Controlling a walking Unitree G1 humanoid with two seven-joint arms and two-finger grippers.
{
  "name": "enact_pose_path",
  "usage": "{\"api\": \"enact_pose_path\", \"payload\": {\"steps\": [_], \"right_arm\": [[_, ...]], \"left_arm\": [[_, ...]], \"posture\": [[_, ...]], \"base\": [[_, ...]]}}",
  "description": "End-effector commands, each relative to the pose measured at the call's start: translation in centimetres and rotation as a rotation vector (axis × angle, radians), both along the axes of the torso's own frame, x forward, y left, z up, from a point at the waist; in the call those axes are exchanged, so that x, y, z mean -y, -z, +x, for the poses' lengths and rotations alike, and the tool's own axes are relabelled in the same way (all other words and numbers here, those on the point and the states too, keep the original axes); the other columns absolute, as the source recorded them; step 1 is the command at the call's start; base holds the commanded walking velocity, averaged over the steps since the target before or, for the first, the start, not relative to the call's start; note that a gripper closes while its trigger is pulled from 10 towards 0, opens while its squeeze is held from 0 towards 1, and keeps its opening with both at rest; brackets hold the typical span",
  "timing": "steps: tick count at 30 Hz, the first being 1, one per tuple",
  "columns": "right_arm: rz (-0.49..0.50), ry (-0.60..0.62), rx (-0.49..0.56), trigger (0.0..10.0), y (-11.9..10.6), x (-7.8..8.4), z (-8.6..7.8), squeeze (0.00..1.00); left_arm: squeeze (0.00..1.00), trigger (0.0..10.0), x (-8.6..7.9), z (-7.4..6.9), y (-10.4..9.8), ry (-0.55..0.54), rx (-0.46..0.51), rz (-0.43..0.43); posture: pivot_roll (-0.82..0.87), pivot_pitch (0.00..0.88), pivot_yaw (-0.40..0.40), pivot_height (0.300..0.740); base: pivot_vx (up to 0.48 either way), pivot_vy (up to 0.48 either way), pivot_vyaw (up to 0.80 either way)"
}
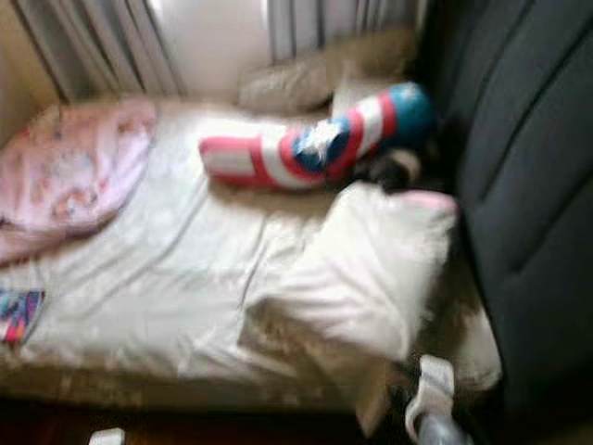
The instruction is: Clean up the room
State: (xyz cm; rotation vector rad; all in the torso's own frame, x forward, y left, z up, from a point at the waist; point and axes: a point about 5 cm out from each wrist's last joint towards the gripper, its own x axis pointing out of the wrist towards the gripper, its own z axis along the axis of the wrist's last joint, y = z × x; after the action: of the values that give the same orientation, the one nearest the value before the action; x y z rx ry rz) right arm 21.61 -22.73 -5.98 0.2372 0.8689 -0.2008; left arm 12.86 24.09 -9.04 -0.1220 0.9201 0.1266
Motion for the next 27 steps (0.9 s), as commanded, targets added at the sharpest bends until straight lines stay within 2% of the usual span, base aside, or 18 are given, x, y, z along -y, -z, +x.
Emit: {"api": "enact_pose_path", "payload": {"steps": [1, 18, 27], "right_arm": [[0.018, 0.011, 0.012, 10.0, 0.02, -0.65, 0.21, 0.0], [0.015, 0.018, 0.033, 10.0, -0.07, -0.52, 0.27, 0.0], [0.011, 0.01, 0.034, 10.0, -0.03, -0.5, 0.17, 0.0]], "left_arm": [[0.0, 10.0, -0.73, -0.81, 0.11, -0.015, -0.03, 0.012], [0.0, 10.0, -0.57, -0.75, 0.1, -0.034, -0.013, 0.001], [0.0, 10.0, -0.54, -0.88, 0.14, -0.036, -0.014, -0.003]], "posture": [[0.07, 0.021, 0.024, 0.74], [0.07, 0.005, 0.02, 0.74], [0.07, 0.0, 0.02, 0.74]], "base": [[0.0, 0.0, -0.57], [0.0, 0.0, 0.0], [0.291, 0.0, 0.0]]}}
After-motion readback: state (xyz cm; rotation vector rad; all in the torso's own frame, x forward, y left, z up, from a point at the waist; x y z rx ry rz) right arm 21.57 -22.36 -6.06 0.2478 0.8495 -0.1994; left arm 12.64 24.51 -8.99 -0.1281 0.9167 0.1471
